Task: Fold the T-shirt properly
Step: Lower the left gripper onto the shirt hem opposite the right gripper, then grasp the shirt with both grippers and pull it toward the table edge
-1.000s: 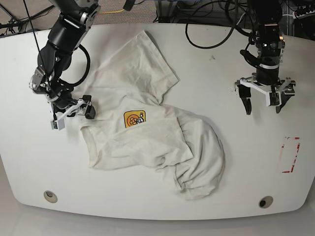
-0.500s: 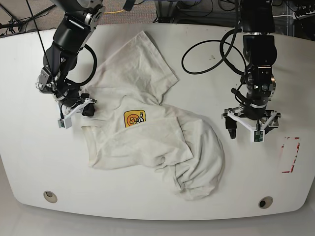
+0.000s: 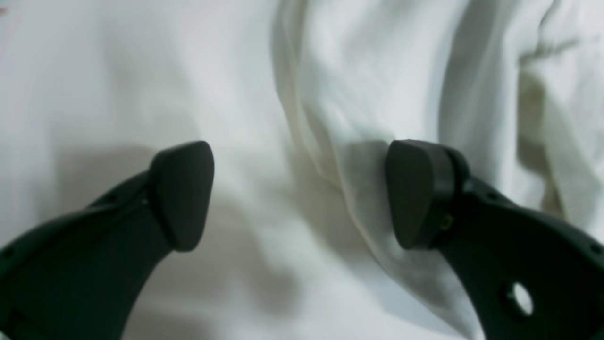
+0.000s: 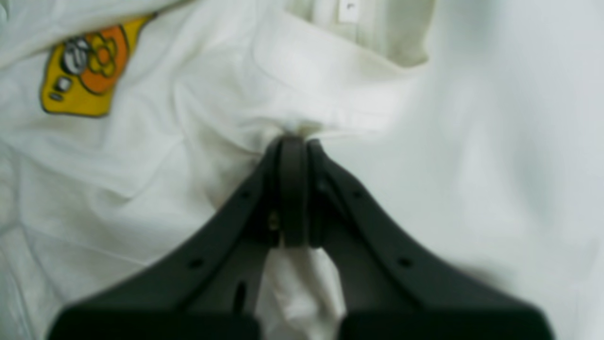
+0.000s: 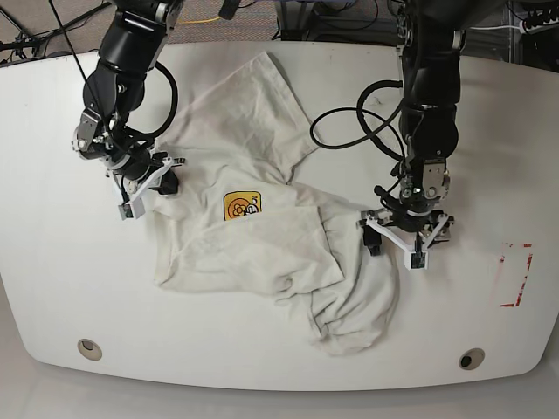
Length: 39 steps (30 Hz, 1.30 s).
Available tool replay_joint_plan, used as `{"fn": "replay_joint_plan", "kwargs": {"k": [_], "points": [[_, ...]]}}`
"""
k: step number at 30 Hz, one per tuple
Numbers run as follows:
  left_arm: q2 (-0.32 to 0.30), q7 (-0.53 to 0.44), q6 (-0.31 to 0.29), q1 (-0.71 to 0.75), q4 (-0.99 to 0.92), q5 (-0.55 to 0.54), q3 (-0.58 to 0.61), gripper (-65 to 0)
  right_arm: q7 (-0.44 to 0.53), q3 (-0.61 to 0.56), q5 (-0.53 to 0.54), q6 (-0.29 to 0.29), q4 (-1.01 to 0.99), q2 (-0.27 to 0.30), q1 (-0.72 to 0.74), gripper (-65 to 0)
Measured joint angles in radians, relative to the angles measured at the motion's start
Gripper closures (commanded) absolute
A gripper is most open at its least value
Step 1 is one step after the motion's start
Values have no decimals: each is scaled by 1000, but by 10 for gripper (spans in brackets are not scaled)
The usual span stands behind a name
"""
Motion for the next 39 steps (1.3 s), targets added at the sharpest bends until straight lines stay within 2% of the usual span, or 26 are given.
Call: {"fn": "replay_joint_plan", "kwargs": {"k": [2, 5, 8, 9, 11, 15, 16, 18, 22, 24, 26, 29, 34, 39], "points": [[9, 3, 3, -15, -49, 0, 13, -467, 3, -18, 6, -1, 47, -2, -20, 0], [19, -26, -9, -58, -122, 0, 19, -308, 2, -23, 5, -1, 108, -19, -38, 0], [17, -53, -52, -86, -176, 0, 17, -222, -3, -27, 5, -1, 139, -24, -54, 0], [15, -68, -92, -90, -192, 0, 17, -204, -12, -28, 5, -1, 159, -24, -62, 0], [14, -84, -131, -90, -207, 0, 17, -168, -37, -27, 5, -1, 192, -24, -77, 0], [14, -97, -151, -93, -220, 2, 17, -44, -63, -26, 4, -1, 263, -23, -110, 0], [14, -82, -154, -93, -216, 2, 17, -31, -66, -26, 1, -1, 291, -24, -120, 0], [11, -48, -156, -86, -190, 0, 18, -19, -65, -26, 5, -2, 341, -23, -141, 0], [-35, 6, -168, -34, -75, -1, 21, -17, -100, -26, 5, 0, 429, -23, -171, 0], [-56, 16, -163, 11, 25, 2, 17, -15, -108, -23, 3, -1, 475, -23, -185, 0], [-77, 82, -158, 51, 132, 7, 14, -13, -109, -23, 5, -1, 515, -24, -196, 0], [-109, 128, -167, 97, 280, -4, 14, 0, -109, -24, 9, 3, 560, -25, -202, 0], [-148, 207, -169, 144, 512, -3, 2, 0, -117, -23, 5, 3, 575, -16, -158, 0], [-163, 312, -169, 159, 704, -7, -80, 0, -113, -26, 14, 11, 579, 31, -77, 0]]}}
